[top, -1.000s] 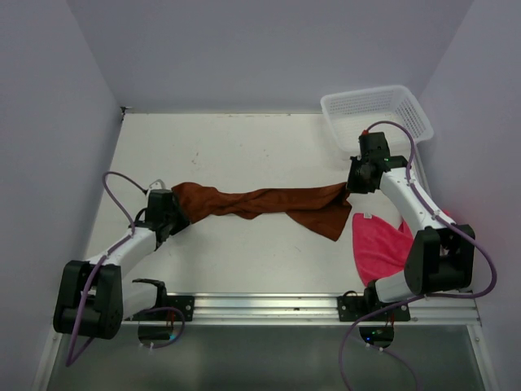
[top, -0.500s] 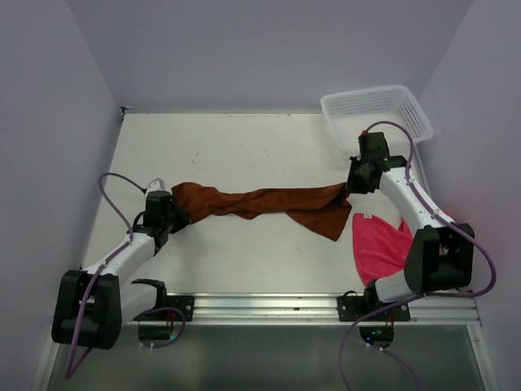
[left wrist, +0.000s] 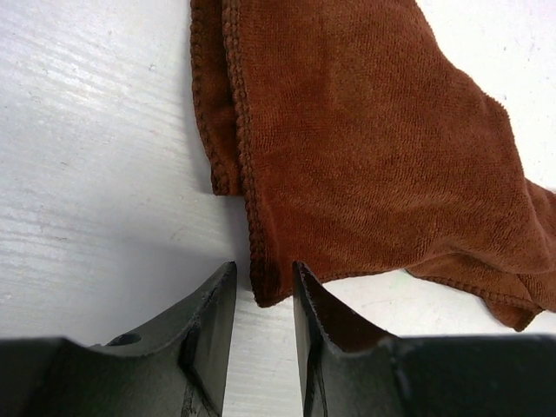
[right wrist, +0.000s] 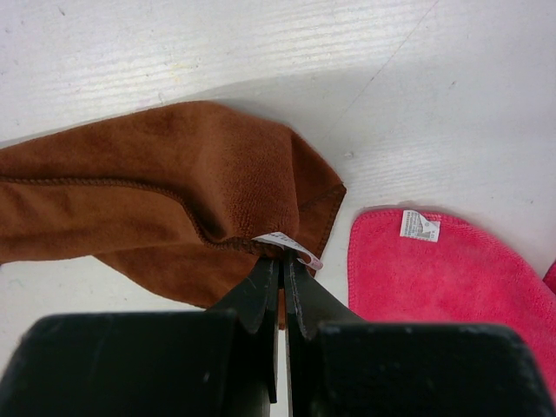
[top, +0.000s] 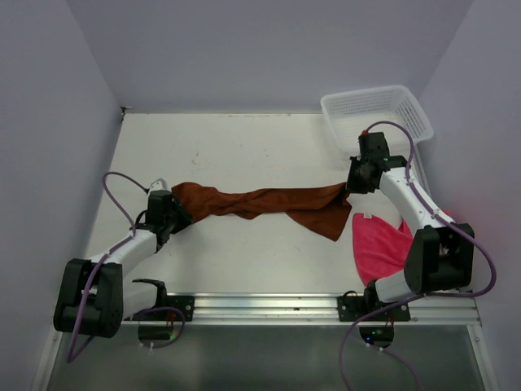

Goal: Roll the towels
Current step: Flatten the towel

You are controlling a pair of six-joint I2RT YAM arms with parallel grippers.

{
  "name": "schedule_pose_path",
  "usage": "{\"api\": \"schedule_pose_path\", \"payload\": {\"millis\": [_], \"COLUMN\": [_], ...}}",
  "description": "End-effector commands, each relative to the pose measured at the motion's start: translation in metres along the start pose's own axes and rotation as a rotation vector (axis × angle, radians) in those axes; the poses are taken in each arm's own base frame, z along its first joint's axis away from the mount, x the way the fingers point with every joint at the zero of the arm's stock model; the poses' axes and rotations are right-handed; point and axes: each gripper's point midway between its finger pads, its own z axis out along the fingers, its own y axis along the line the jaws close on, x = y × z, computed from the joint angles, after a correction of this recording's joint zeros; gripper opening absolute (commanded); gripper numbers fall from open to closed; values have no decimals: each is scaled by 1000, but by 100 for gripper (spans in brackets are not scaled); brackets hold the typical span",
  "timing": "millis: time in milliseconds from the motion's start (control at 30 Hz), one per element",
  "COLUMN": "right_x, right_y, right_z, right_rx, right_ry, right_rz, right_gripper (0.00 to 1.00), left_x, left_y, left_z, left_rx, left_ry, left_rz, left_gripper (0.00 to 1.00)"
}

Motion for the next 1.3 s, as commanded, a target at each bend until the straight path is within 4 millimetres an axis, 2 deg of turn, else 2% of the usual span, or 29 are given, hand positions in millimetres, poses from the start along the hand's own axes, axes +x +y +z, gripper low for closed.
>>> {"api": "schedule_pose_path", "payload": {"millis": [0,233,333,367,400,433,567,600,667,700,767,800,867,900,933,967,1033,1067,1133,1167,1233,1267], "right_x": [-1,-1,-1,-1,-1,0,-3,-3,-8,-8,-12,-13,-17,-19,-20,-21,-25,-26,-31,-30,-35,-37], "right_y": [4,3,3,3,2,4,0,-3,-9,-8,-4,-2,1,0,3,4,6,5,10,11,13,13], "right_z": [1,2,2,2,2,2,-2,-4,-9,-11,-16,-19,-24,-26,-28,-30,-34,-35,-40,-40,-44,-45], "right_rx": [-15,-13,-14,-13,-11,-14,4,26,73,76,74,72,70,75,73,74,75,78,62,57,63,70], "right_ry": [-10,-9,-9,-9,-8,-5,-15,-13,-44,-49,-67,-73,-89,-96,-103,-114,-146,-153,-190,-193,-229,-238], "right_rz": [-16,-17,-16,-16,-13,-16,-20,-25,-43,-48,-72,-78,-101,-102,-119,-131,-157,-164,-183,-194,-216,-225], "right_gripper": [0,0,0,0,0,0,0,0,0,0,0,0,0,0,0,0,0,0,0,0,0,0], "left_x": [-15,-14,-11,-11,-9,-9,-17,-28,-36,-55,-72,-95,-112,-136,-144,-165,-178,-201,-210,-226,-233,-244], "left_y": [-9,-7,-5,-5,-4,-4,-10,-17,-20,-32,-39,-54,-65,-77,-81,-87,-94,-90,-88,-84,-79,-74], "left_z": [4,10,10,10,10,9,3,1,-5,-10,-16,-23,-30,-40,-44,-54,-60,-68,-69,-75,-74,-78], "left_rx": [28,15,4,4,4,2,13,25,10,29,21,49,67,95,108,132,174,180,194,196,195,192], "left_ry": [-37,-29,-16,-16,-12,-12,-28,-52,-62,-101,-123,-161,-171,-212,-214,-253,-251,-288,-270,-298,-288,-307], "left_rz": [16,14,10,7,5,1,-21,-35,-48,-62,-75,-88,-101,-117,-124,-145,-163,-197,-217,-234,-249,-268], "left_gripper": [36,34,19,7,4,0,0,0,0,0,0,0,0,0,0,0,0,0,0,0,0,0]}}
